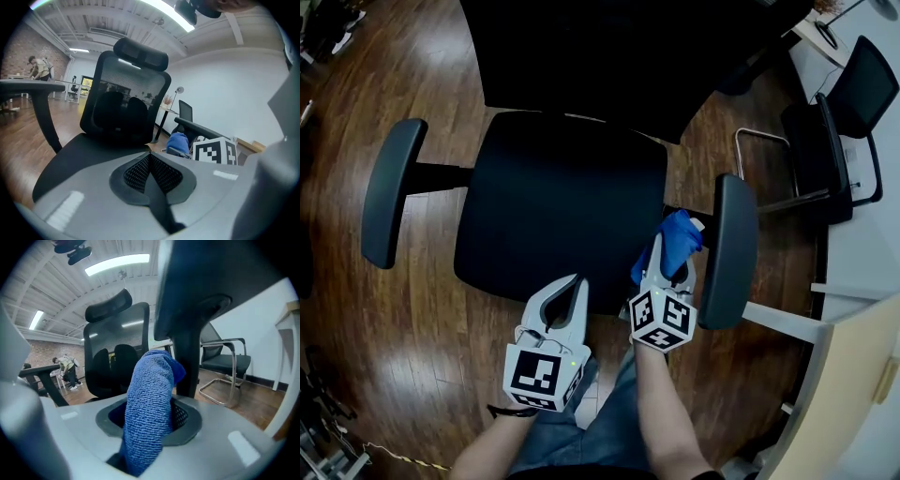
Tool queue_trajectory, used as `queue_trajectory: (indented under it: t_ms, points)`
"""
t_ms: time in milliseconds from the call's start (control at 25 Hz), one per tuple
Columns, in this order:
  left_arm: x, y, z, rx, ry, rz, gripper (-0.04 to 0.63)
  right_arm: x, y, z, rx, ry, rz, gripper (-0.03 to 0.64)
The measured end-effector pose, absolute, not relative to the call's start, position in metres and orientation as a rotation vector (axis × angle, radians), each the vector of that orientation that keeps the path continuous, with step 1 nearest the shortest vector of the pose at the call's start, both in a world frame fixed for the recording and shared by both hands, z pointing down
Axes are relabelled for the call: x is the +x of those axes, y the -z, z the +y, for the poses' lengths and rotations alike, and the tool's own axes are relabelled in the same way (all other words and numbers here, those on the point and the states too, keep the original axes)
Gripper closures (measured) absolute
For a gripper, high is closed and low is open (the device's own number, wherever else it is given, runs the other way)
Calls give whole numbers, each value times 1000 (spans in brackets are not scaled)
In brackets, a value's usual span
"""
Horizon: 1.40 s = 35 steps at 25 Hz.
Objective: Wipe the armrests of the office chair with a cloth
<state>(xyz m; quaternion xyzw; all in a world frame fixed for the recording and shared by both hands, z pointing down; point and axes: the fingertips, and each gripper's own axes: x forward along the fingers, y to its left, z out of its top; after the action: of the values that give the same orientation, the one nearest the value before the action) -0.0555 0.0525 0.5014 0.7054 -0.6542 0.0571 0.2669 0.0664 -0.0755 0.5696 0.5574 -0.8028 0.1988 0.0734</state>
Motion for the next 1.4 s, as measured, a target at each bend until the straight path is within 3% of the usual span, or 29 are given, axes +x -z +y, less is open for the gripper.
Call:
queue_trajectory:
  t_ms: [600,840,1080,1400]
  points:
    - [-73,-530,44,1891,-187,-1757,617,37,-672,-83,1565,-1119,-2251,482]
    - [-86,-535,51,1854,-192,-1785,617,29,-677,-81,1514,-1140,-2245,482]
    - [-89,-513,59,1836,-158,-1827,617,1,-611,-48,1341,-1031,-2404,482]
    - [-104,-432,77,1825,-79,-1934,617,-45,-442,12,1039,-725,-2735,479]
